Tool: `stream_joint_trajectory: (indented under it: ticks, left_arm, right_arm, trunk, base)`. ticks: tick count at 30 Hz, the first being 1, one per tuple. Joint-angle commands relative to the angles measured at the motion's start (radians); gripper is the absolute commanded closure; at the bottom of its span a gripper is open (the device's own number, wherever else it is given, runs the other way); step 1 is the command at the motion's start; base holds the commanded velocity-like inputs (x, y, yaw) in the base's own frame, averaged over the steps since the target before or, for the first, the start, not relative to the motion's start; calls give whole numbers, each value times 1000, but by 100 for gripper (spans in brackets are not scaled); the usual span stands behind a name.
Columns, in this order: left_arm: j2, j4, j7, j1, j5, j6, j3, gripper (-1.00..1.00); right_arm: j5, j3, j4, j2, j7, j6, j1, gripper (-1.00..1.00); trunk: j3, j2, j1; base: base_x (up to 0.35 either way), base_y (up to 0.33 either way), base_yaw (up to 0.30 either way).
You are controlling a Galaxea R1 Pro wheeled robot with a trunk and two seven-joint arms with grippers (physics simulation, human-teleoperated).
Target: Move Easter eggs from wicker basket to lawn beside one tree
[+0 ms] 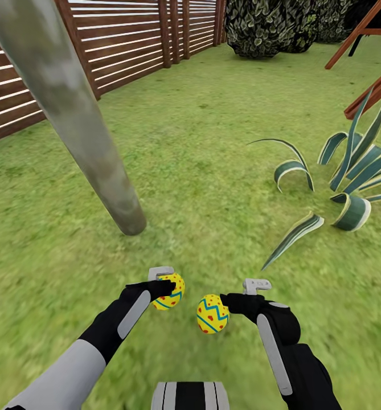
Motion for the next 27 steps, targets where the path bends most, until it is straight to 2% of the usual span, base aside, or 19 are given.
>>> stream_joint_trajectory:
  ticks: [1,18,23,27]
  left_arm:
    - [0,-1,10,-1,11,2,-2,100]
    - [0,4,10,-1,9,-19,-2,100]
    - [1,1,10,-1,9,-19,-3,100]
    - [0,0,10,-1,10,-19,-3,100]
  right_arm:
    - [-11,1,-1,0,-10,3,-1,-100]
    - [-11,1,-1,0,-10,3,-1,-100]
    - [-11,1,-1,0,-10,3,-1,-100]
    - [-11,0,-1,0,-10,3,-1,-100]
  trunk:
    - [-1,0,0]
    - [-63,-4,7]
    - [-63,-4,7]
    - [-78,-5,9]
  base:
    - [3,1,0]
    - [0,0,0]
    - [0,0,0]
    - [0,0,0]
